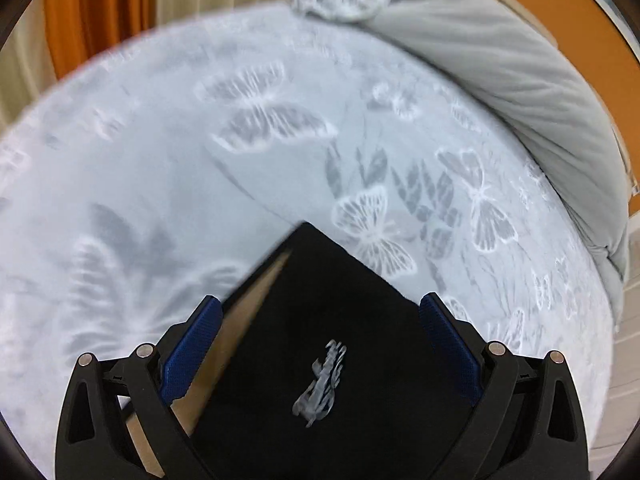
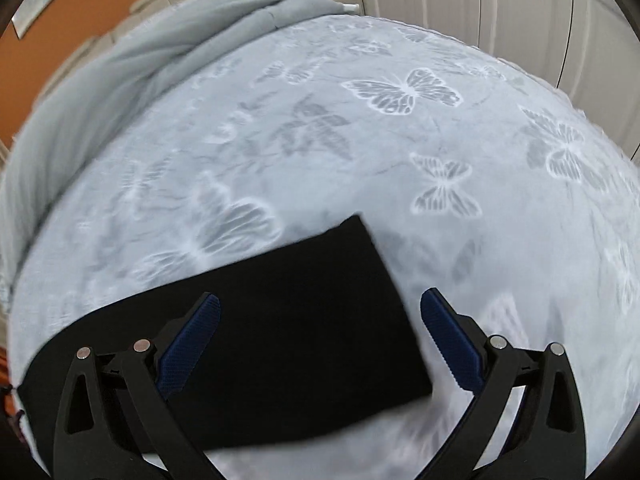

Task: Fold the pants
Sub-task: 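Grasp the black pants waistband with the left tool while the right tool grasps the leg, then lift the pants with both tools and fold them over onto themselves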

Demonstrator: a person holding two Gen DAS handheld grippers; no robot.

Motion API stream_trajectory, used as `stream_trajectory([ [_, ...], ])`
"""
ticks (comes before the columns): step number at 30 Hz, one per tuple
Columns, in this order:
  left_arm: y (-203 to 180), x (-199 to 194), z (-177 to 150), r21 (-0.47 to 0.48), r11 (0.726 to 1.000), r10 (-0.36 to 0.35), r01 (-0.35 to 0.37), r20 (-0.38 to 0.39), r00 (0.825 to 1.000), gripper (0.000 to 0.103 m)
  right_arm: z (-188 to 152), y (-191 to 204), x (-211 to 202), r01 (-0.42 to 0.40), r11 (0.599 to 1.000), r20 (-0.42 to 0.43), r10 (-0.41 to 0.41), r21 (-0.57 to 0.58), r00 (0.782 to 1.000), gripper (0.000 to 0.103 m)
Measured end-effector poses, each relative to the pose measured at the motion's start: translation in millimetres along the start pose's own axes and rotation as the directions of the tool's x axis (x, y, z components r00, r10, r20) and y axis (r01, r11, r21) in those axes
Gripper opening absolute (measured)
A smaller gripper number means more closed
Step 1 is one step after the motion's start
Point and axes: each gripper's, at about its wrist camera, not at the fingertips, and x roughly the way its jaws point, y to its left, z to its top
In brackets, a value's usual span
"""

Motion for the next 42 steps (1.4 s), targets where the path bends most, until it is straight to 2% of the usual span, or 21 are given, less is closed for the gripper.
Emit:
stream_trajectory([
  [3,-13,9,-1,0.064,0.996,0.055,-0.059,0.069,0.996,0.095,4,1,23,0.037,0.999,-0.009,-0.037,-0.023,0.999,0.098],
  [4,-18,12,-1,0.091,0.994,0.059,-0.065,0.073,0.996,0.095,4,4,28,0.023,0.999,-0.001,-0.023,-0.038,1.000,0.093],
  [5,-22,13,-2,0.117,0.990,0.066,-0.075,0.086,0.994,0.082,2,9,29,0.012,0.998,0.010,-0.011,-0.064,1.000,0.074],
  [6,-25,13,-2,0.141,0.987,0.064,-0.078,0.102,0.993,0.059,-1,17,28,0.031,0.993,0.028,-0.028,-0.110,0.999,0.060],
  [7,-25,12,-2,0.160,0.984,0.064,-0.081,0.110,0.992,0.041,-3,21,25,0.026,0.990,0.042,-0.021,-0.138,0.999,0.026],
  [8,-23,10,0,0.166,0.985,0.038,-0.054,0.098,0.994,0.028,-3,23,22,-0.006,0.988,0.044,0.013,-0.155,0.999,0.013],
  [9,-18,5,1,0.153,0.988,-0.002,-0.012,0.091,0.996,0.023,-3,22,14,-0.069,0.988,0.038,0.075,-0.141,0.996,0.013],
  [11,-9,-18,0,0.134,0.988,-0.089,0.073,0.115,0.989,0.020,-3,22,-9,-0.086,0.986,0.095,0.099,-0.141,0.990,0.013],
  [18,1,-138,-36,0.253,0.943,-0.269,0.218,0.188,0.945,0.016,-27,9,-124,-0.196,0.949,0.218,0.252,-0.249,0.943,0.013],
  [21,33,-182,-72,0.284,0.929,-0.297,0.238,0.183,0.937,0.016,-56,-8,-167,-0.199,0.928,0.237,0.280,-0.314,0.930,0.013],
  [26,96,-189,-134,0.247,0.943,-0.251,0.222,0.095,0.963,0.016,-119,-56,-184,-0.175,0.924,0.185,0.248,-0.341,0.951,0.014],
  [29,126,-174,-165,0.186,0.962,-0.210,0.201,0.027,0.977,0.027,-153,-84,-166,-0.163,0.935,0.084,0.198,-0.315,0.977,0.023],
  [31,146,-174,-178,0.061,0.972,-0.226,0.226,0.003,0.974,0.048,-168,-97,-159,-0.110,0.948,0.055,0.132,-0.298,0.990,0.039],
  [32,156,-179,-185,-0.031,0.964,-0.263,0.263,0.005,0.965,0.064,-172,-102,-162,-0.089,0.954,0.061,0.111,-0.286,0.992,0.043],
  [33,160,-186,-190,-0.091,0.949,-0.303,0.302,0.013,0.953,0.073,-174,-107,-171,-0.087,0.961,0.073,0.109,-0.261,0.991,0.058],
  [34,160,-192,-194,-0.117,0.938,-0.328,0.327,0.017,0.945,0.075,-176,-110,-181,-0.097,0.966,0.087,0.120,-0.238,0.989,0.073],
  [35,157,-201,-199,-0.135,0.922,-0.362,0.362,0.024,0.932,0.076,-177,-112,-193,-0.110,0.971,0.109,0.135,-0.213,0.985,0.076],
  [36,152,-207,-202,-0.140,0.916,-0.376,0.376,0.024,0.926,0.084,-178,-114,-210,-0.141,0.975,0.143,0.167,-0.174,0.976,0.079],
  [38,142,-213,-208,-0.174,0.902,-0.398,0.396,0.021,0.917,0.087,-184,-112,-231,-0.238,0.965,0.145,0.253,-0.111,0.957,0.080],
  [40,134,-200,-212,-0.279,0.858,-0.454,0.432,-0.017,0.891,0.087,-188,-105,-242,-0.366,0.930,0.114,0.368,-0.033,0.923,0.087],
  [42,133,-183,-214,-0.354,0.829,-0.479,0.433,-0.049,0.877,0.087,-195,-93,-239,-0.458,0.887,0.066,0.455,0.053,0.888,0.087],
])
